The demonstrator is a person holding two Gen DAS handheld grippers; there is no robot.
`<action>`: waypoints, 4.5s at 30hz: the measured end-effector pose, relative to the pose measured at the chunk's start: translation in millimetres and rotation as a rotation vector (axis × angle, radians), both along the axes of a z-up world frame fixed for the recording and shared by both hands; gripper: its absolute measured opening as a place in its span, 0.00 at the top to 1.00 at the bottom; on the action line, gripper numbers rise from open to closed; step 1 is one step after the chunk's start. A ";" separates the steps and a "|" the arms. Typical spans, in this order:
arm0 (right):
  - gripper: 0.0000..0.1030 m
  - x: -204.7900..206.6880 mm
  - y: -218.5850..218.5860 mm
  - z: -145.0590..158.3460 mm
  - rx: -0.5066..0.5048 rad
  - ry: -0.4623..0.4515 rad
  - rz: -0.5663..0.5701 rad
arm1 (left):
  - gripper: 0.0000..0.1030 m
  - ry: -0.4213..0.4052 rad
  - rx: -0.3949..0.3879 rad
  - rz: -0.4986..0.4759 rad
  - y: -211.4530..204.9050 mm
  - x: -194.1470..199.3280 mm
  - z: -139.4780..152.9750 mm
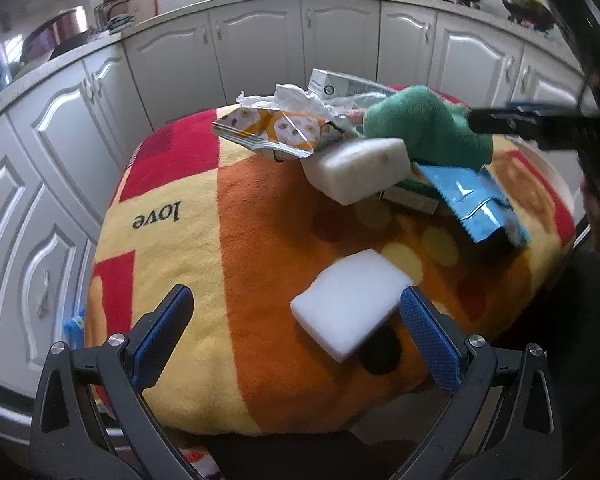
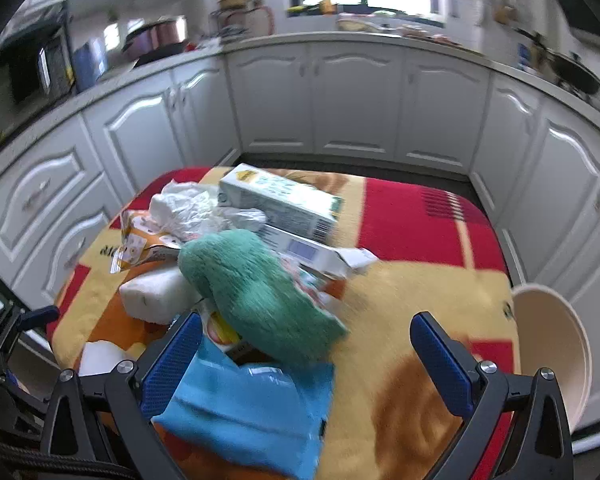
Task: Collect trash
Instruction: 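Grasp the white sponge with the left tool while the right tool grasps the green cloth, then carry sponge and cloth to the beige bucket and open both tools inside, then move both tools back over the table toward the tissues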
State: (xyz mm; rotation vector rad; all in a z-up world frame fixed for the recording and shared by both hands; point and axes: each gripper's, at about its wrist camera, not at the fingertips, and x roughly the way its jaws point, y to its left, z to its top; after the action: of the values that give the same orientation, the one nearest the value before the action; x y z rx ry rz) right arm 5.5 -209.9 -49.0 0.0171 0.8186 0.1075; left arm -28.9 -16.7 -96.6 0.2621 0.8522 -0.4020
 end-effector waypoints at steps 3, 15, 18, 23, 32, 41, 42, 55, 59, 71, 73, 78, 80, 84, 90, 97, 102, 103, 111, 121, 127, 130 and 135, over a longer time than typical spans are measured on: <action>0.00 16.4 13.0 -2.1 -0.041 0.011 0.067 | 0.00 0.014 0.009 -0.064 -3.8 6.1 -6.9; 0.55 44.5 27.7 -20.8 0.026 0.070 0.216 | 0.50 0.037 -0.026 -0.155 -15.7 16.5 -7.0; 0.63 37.0 25.1 -15.9 0.096 0.056 0.237 | 0.60 0.034 -0.041 -0.145 -17.2 14.3 -1.6; 0.66 14.3 17.9 5.7 0.179 0.008 0.258 | 0.64 -0.005 -0.040 -0.109 -13.9 7.2 15.6; 0.66 -20.6 -1.8 34.2 0.244 -0.060 0.212 | 0.64 -0.043 -0.152 -0.101 -8.2 2.8 59.3; 0.66 -46.8 -42.3 43.7 0.179 -0.097 0.077 | 0.64 -0.083 -0.194 -0.195 -68.4 2.3 90.4; 0.66 -50.1 -50.1 44.0 0.167 -0.094 0.052 | 0.64 -0.085 -0.200 -0.204 -77.3 3.0 92.8; 0.66 -96.7 -171.1 22.7 0.139 -0.061 -0.264 | 0.64 -0.063 -0.171 -0.325 -212.9 10.5 99.5; 0.66 -109.7 -200.0 18.4 0.140 -0.060 -0.329 | 0.64 -0.055 -0.161 -0.344 -245.0 10.4 94.9; 0.66 -129.3 -254.0 -13.7 0.139 -0.005 -0.468 | 0.64 0.023 -0.152 -0.392 -316.2 9.1 74.0; 0.66 -130.2 -261.3 -21.9 0.149 0.009 -0.481 | 0.64 0.036 -0.151 -0.400 -326.0 8.9 70.7; 0.66 -135.3 -279.5 -39.0 0.170 0.033 -0.531 | 0.64 0.087 -0.158 -0.397 -346.9 14.3 60.3; 0.66 -135.0 -287.9 -45.8 0.181 0.050 -0.553 | 0.64 0.109 -0.166 -0.389 -356.2 17.1 55.8; 0.65 -130.1 -298.6 -58.2 0.186 0.081 -0.590 | 0.63 0.146 -0.164 -0.379 -374.7 22.4 45.2; 0.65 -122.5 -309.0 -74.1 0.203 0.103 -0.622 | 0.60 0.207 -0.197 -0.369 -399.1 32.0 32.0; 0.41 -116.6 -319.1 -88.9 0.214 0.106 -0.667 | 0.52 0.284 -0.234 -0.325 -410.8 40.1 15.4; 0.33 -120.3 -320.6 -91.6 0.221 0.097 -0.677 | 0.49 0.354 -0.289 -0.292 -406.0 45.1 8.0; 0.33 -120.4 -320.4 -92.8 0.224 0.105 -0.678 | 0.48 0.356 -0.292 -0.291 -405.2 44.7 8.3; 0.33 -128.5 -318.5 -96.3 0.230 0.129 -0.677 | 0.38 0.359 -0.323 -0.278 -395.4 42.3 16.3; 0.30 -130.5 -301.4 -77.3 0.184 0.104 -0.654 | 0.37 0.205 -0.253 -0.208 -366.7 29.3 42.4; 0.28 -130.0 -282.8 -62.0 0.163 0.091 -0.621 | 0.37 0.116 -0.219 -0.162 -339.0 19.2 56.6; 0.28 -128.6 -269.7 -51.6 0.160 0.075 -0.596 | 0.37 0.079 -0.190 -0.144 -325.0 15.6 62.3; 0.27 -123.6 -248.6 -36.9 0.146 0.049 -0.552 | 0.37 0.041 -0.173 -0.109 -298.3 13.0 69.6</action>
State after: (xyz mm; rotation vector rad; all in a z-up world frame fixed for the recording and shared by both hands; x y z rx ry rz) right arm -118.1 -458.5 -85.9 0.3822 0.8278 -0.3554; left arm -15.9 -315.0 -27.0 0.1411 0.8405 -0.5815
